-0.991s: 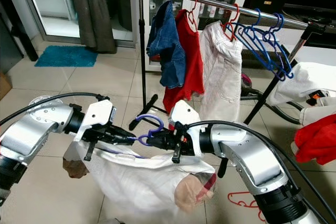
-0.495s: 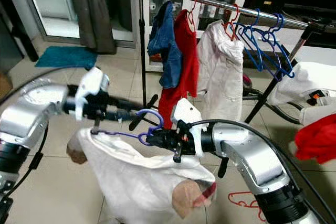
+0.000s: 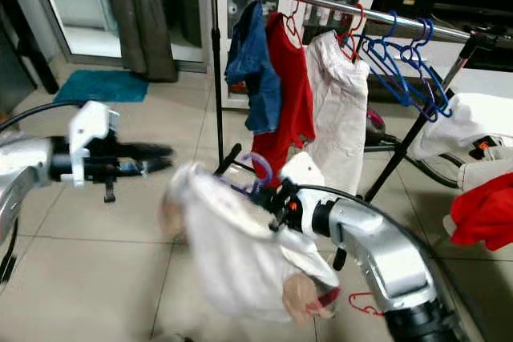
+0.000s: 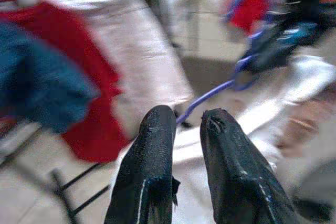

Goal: Hang hanger

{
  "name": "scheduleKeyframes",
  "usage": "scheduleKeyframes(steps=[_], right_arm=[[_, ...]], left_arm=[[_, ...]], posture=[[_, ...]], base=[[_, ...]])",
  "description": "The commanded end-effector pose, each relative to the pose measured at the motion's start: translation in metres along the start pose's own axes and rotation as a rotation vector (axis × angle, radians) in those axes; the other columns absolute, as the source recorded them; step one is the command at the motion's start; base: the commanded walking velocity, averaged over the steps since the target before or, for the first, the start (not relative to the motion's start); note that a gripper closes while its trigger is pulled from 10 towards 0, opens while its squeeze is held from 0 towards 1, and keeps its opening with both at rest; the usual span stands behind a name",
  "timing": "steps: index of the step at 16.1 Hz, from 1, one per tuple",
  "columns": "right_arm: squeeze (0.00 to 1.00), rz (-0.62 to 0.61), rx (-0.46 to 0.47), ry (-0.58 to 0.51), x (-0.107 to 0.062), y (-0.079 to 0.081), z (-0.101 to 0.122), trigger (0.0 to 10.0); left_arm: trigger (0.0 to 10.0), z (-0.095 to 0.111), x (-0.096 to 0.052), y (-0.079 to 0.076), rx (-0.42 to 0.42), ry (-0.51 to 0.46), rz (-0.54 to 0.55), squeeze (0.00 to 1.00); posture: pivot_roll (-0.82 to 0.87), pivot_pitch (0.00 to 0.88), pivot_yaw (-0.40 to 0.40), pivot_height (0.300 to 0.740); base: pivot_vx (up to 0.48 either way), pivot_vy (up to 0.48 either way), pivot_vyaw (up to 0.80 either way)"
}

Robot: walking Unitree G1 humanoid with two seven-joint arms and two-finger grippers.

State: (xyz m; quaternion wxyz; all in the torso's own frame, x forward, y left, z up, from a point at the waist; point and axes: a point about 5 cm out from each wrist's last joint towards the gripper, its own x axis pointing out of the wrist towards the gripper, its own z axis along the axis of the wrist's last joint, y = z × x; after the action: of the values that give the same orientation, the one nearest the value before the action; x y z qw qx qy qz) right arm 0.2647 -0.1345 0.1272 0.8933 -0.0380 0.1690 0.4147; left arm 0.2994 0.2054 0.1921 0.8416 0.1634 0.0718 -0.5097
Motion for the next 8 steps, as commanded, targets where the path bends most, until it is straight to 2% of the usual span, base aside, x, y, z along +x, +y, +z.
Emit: scheduleKeyframes(steps=[1, 2, 3, 4, 5, 6, 8], right_arm=[[0.00, -0.128, 0.000, -0.091, -0.007, -0.009, 0.009, 0.0], [0.00, -0.205, 0.037, -0.136, -0.009, -0.012, 0.009, 0.0], [0.00, -0.254, 0.077, -0.157, -0.011, -0.013, 0.006, 0.0], [0.00, -0.311, 0.100, -0.158, -0.012, -0.014, 0.002, 6.1], [0.00, -0.342, 0.106, -0.150, -0.013, -0.011, -0.003, 10.0], [0.00, -0.366, 0.105, -0.162, -0.013, -0.007, -0.006, 10.0], [0.00, -0.394, 0.103, -0.193, -0.013, -0.003, -0.005, 10.0]], left_arm=[[10.0, 0.002, 0.002, -0.002, -0.013, -0.019, 0.142, 0.00], [10.0, -0.001, 0.006, -0.008, -0.041, -0.049, 0.238, 0.00], [10.0, -0.005, 0.012, -0.021, -0.109, -0.067, 0.268, 0.00], [10.0, -0.013, 0.017, -0.026, -0.122, -0.024, 0.346, 0.00], [10.0, -0.022, 0.023, -0.033, -0.121, -0.005, 0.402, 0.00], [10.0, -0.032, 0.029, -0.036, -0.159, 0.016, 0.487, 0.00], [10.0, -0.038, 0.032, -0.040, -0.186, 0.035, 0.572, 0.00]], posture=[[0.04, 0.000, -0.015, 0.740], [0.04, 0.000, -0.019, 0.740], [0.04, 0.000, -0.022, 0.740], [0.05, 0.000, -0.022, 0.740], [0.05, 0.000, -0.022, 0.740], [0.05, 0.000, -0.015, 0.740], [0.04, 0.000, -0.010, 0.740]], base=[[0.000, 0.000, 0.00], [0.000, 0.000, 0.00], [0.000, 0.000, 0.00], [0.000, 0.000, 0.00], [0.000, 0.000, 0.00], [0.000, 0.000, 0.00], [0.000, 0.000, 0.00]])
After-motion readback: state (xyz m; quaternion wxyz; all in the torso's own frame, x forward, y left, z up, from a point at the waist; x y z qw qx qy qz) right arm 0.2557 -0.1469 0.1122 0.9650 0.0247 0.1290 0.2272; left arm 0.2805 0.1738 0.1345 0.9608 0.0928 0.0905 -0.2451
